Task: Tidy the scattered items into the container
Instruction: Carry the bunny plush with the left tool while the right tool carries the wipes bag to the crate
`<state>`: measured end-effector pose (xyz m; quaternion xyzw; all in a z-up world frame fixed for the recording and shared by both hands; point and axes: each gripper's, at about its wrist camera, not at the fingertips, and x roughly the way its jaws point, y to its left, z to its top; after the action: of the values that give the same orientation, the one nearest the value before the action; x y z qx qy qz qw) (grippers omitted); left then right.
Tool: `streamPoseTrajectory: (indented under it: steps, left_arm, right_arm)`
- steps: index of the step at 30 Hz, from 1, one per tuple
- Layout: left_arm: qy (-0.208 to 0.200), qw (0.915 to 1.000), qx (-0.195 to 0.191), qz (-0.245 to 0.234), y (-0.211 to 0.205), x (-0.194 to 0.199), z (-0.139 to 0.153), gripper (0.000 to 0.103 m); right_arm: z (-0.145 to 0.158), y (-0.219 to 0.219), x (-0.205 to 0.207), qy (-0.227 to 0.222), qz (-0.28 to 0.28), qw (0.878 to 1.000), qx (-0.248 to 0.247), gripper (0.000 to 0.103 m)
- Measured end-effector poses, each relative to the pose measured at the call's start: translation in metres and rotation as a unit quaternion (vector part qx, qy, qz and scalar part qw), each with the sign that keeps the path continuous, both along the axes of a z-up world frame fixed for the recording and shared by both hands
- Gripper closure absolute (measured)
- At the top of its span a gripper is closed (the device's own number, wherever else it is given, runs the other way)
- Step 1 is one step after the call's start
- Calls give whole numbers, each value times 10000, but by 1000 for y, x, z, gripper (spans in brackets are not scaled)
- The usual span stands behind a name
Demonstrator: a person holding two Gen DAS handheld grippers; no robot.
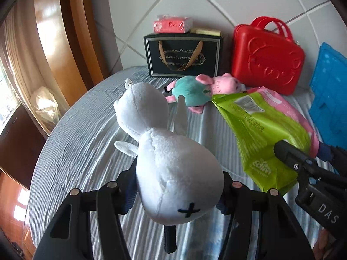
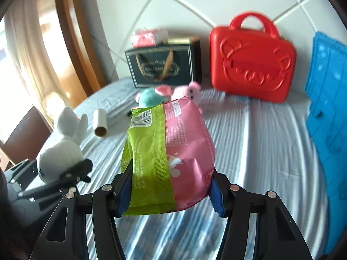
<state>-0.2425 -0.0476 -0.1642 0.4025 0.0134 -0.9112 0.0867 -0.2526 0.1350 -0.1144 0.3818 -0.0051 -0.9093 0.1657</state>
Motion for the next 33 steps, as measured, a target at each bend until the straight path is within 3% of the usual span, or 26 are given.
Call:
streamPoseTrajectory:
  steps: [6, 8, 19, 26, 33]
  left_arm:
    - [453, 9987, 17, -224, 9, 47, 58, 46]
    - [624, 9974, 30, -349, 31, 72, 84, 46]
    - [1266, 9859, 265, -1063, 98, 135, 155, 46]
    - [1585, 9742, 275, -1581, 180, 147, 188, 46]
    - [1958, 9617, 503, -1854, 314, 162, 223, 46]
  right_arm:
    - [49, 17, 48, 511, -137, 9986, -30, 44]
    - [68, 24, 68, 745, -277, 9968, -20, 45]
    - [149, 73, 152, 1575, -1059, 9817, 133, 45]
    - [182, 155, 191, 2016, -1663, 9652, 105, 45]
    - [212, 284, 225, 2448, -1975, 9491, 166, 45]
